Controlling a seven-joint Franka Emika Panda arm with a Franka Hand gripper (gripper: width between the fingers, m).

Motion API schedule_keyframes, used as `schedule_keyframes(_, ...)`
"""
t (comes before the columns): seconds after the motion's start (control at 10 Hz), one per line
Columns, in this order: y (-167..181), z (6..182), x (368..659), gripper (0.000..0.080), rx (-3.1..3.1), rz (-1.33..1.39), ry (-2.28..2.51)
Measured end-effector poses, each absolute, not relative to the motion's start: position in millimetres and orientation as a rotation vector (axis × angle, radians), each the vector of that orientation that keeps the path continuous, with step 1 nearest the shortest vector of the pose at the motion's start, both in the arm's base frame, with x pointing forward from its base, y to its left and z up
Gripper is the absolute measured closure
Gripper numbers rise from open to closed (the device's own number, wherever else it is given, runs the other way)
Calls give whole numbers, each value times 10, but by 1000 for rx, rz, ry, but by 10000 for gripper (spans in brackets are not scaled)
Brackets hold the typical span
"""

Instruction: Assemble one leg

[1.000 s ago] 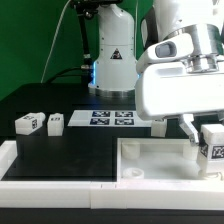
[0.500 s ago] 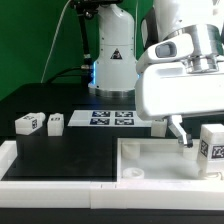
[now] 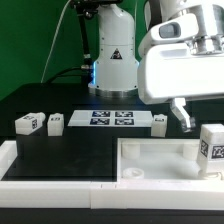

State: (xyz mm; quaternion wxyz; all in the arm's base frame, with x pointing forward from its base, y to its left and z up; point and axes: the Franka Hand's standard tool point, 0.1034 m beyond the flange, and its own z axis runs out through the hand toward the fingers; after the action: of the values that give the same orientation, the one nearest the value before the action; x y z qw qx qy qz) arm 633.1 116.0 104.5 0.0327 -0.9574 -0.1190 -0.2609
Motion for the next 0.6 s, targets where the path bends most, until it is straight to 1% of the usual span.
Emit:
schedule_keyframes(0.2, 1201, 1012, 6308, 151, -2953, -754, -376)
schedule_keyframes(0.3, 1213, 974, 6278, 151, -2968, -671, -371)
schedule_keyframes(0.6, 1188, 919, 6248, 151, -3041, -198, -319)
